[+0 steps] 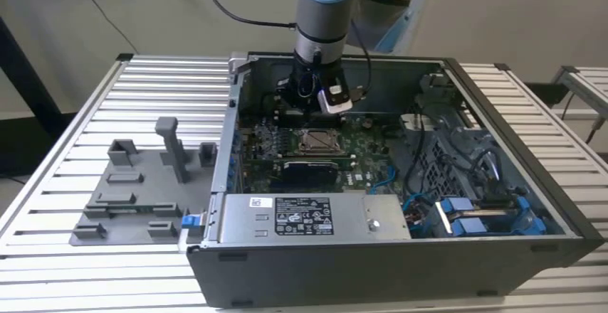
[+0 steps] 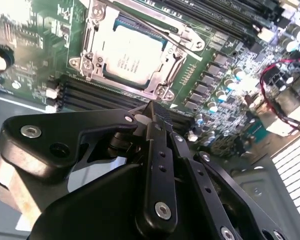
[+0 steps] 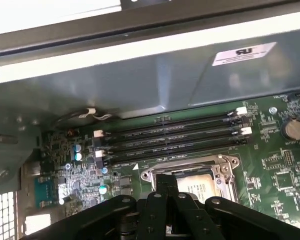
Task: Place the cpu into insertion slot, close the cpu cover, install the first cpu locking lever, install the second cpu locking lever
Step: 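Install the first cpu locking lever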
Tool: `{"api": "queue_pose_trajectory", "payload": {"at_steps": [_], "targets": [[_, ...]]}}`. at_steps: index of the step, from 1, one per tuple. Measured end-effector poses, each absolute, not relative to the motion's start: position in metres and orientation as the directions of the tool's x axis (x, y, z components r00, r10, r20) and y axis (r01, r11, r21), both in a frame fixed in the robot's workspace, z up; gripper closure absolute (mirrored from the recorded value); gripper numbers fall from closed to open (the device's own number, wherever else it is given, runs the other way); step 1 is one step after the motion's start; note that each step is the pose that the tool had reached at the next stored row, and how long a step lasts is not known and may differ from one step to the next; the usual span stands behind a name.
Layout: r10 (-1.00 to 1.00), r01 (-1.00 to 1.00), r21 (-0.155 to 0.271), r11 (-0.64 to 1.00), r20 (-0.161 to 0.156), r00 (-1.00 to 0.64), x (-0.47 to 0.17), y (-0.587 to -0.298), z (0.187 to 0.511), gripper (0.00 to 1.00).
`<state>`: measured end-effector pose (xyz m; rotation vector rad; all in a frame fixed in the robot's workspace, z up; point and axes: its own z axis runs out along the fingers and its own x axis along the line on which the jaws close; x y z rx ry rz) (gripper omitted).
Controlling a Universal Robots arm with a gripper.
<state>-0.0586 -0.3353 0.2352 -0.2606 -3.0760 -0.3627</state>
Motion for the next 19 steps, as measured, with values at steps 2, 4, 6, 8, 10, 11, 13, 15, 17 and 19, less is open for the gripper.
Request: {"api": "queue_pose_trajectory", "payload": {"at_steps": [2, 4, 6, 8, 10, 11, 13, 15, 17, 19], "targets": [[0.137, 0.145, 0.229, 0.963, 0.049, -0.989, -0.0586, -0.3353, 0.2352, 0.89], [0.113, 0.121, 0.229, 0.966, 0.045, -0.993, -0.0585, -0.3353, 0.2352, 0.89], [0.089, 0.096, 0.23, 0.968, 0.041, -0.995, -0.0586, -0.3353, 0.2357, 0.89], [0.066, 0.073, 0.232, 0.97, 0.035, -0.997, -0.0586, -0.3353, 0.236, 0.89], [0.05, 0.055, 0.237, 0.97, 0.027, -0.998, -0.0585, -0.3353, 0.236, 0.89], [0.044, 0.048, 0.24, 0.97, 0.021, -0.999, -0.0585, -0.3353, 0.2359, 0.89], [0.039, 0.039, 0.251, 0.967, 0.006, -0.999, -0.0591, -0.3353, 0.236, 0.89], [0.036, 0.032, 0.268, 0.963, -0.007, -0.999, -0.0607, -0.3353, 0.2356, 0.89], [0.033, 0.027, 0.287, 0.958, -0.015, -0.999, -0.0631, -0.3353, 0.235, 0.89], [0.032, 0.025, 0.294, 0.956, -0.021, -0.999, -0.0649, -0.3353, 0.2344, 0.89]]}}
